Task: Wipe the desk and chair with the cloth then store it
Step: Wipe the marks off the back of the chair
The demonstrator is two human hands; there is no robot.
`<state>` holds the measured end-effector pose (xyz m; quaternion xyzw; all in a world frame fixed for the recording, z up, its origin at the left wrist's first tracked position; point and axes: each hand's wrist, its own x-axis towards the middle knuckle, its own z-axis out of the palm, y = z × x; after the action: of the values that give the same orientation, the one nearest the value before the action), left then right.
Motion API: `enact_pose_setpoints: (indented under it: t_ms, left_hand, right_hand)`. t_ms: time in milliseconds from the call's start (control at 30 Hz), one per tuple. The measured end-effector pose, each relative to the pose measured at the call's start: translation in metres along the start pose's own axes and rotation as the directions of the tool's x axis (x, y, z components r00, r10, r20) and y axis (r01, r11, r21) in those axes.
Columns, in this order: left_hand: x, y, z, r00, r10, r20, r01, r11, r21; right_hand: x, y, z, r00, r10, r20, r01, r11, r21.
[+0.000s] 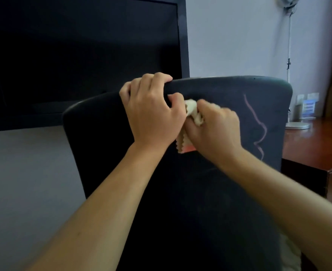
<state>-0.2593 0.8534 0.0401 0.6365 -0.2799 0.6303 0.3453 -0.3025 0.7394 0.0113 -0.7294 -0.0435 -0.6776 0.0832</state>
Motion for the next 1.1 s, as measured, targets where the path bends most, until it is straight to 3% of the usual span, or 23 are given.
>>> enact_pose_setpoints:
  t_ms: [167, 267, 333, 433, 567, 633, 733, 767, 833, 900, 933, 967, 1000, 1067, 1100]
  left_hand:
    - [-0.002, 0.006, -0.002, 1.000, -0.007, -0.014, 0.006, 1.000, -0.020]
    - [-0.001, 0.007, -0.003, 1.000, -0.001, -0.005, 0.000, 1.000, -0.012]
    - [-0.003, 0.005, -0.003, 1.000, 0.010, -0.003, -0.010, 1.000, 0.007]
    - [-0.004, 0.003, -0.002, 1.000, 0.023, 0.016, -0.024, 0.999, 0.023]
    - [-0.013, 0.008, -0.012, 0.999, 0.027, 0.036, -0.027, 1.000, 0.008]
    - [-0.040, 0.017, -0.019, 0.992, 0.121, 0.018, -0.119, 0.989, -0.091]
    - [-0.100, 0.026, -0.021, 0.972, 0.233, 0.044, -0.211, 0.935, -0.284]
    - [-0.116, 0.025, -0.018, 0.968, 0.240, 0.078, -0.203, 0.924, -0.325]
    - [-0.134, 0.023, -0.009, 0.953, 0.259, 0.156, -0.192, 0.918, -0.347]
    - [-0.140, 0.021, 0.004, 0.938, 0.278, 0.209, -0.207, 0.929, -0.307]
    - [-0.141, 0.018, 0.008, 0.930, 0.297, 0.218, -0.240, 0.937, -0.253]
    - [-0.142, 0.016, 0.013, 0.923, 0.317, 0.219, -0.280, 0.942, -0.185]
    - [-0.144, 0.013, 0.016, 0.917, 0.340, 0.211, -0.319, 0.939, -0.125]
    - [-0.145, 0.004, 0.019, 0.916, 0.360, 0.176, -0.357, 0.933, -0.050]
    - [-0.146, 0.000, 0.019, 0.917, 0.357, 0.175, -0.359, 0.933, -0.022]
  right_hand:
    - [-0.129, 0.010, 0.010, 0.969, -0.093, 0.229, 0.099, 0.995, -0.014]
    - [-0.098, 0.020, 0.003, 0.963, -0.197, 0.185, 0.201, 0.980, -0.007]
    - [-0.046, 0.022, -0.004, 0.993, -0.095, 0.066, 0.096, 0.995, -0.019]
    - [-0.020, 0.018, -0.006, 1.000, 0.017, 0.021, -0.018, 0.999, 0.029]
    - [-0.074, 0.009, 0.001, 0.946, 0.286, 0.155, -0.309, 0.939, 0.148]
    - [-0.081, 0.007, -0.004, 0.884, 0.365, 0.293, -0.437, 0.867, 0.238]
    - [-0.069, 0.011, -0.025, 0.789, 0.331, 0.518, -0.552, 0.753, 0.359]
    - [-0.062, 0.016, -0.034, 0.718, 0.283, 0.635, -0.613, 0.690, 0.385]
    - [-0.045, 0.026, -0.055, 0.508, 0.127, 0.852, -0.745, 0.562, 0.360]
    - [-0.029, 0.039, -0.073, 0.299, -0.023, 0.954, -0.764, 0.592, 0.254]
    - [-0.022, 0.041, -0.080, 0.230, -0.053, 0.972, -0.715, 0.668, 0.205]
    - [-0.013, 0.044, -0.086, 0.238, -0.031, 0.971, -0.588, 0.791, 0.170]
    - [-0.005, 0.044, -0.091, 0.354, 0.013, 0.935, -0.394, 0.909, 0.137]
    - [0.021, 0.043, -0.100, 0.777, -0.003, 0.630, -0.028, 0.999, 0.040]
    - [0.037, 0.040, -0.103, 0.905, -0.051, 0.422, 0.066, 0.998, -0.020]
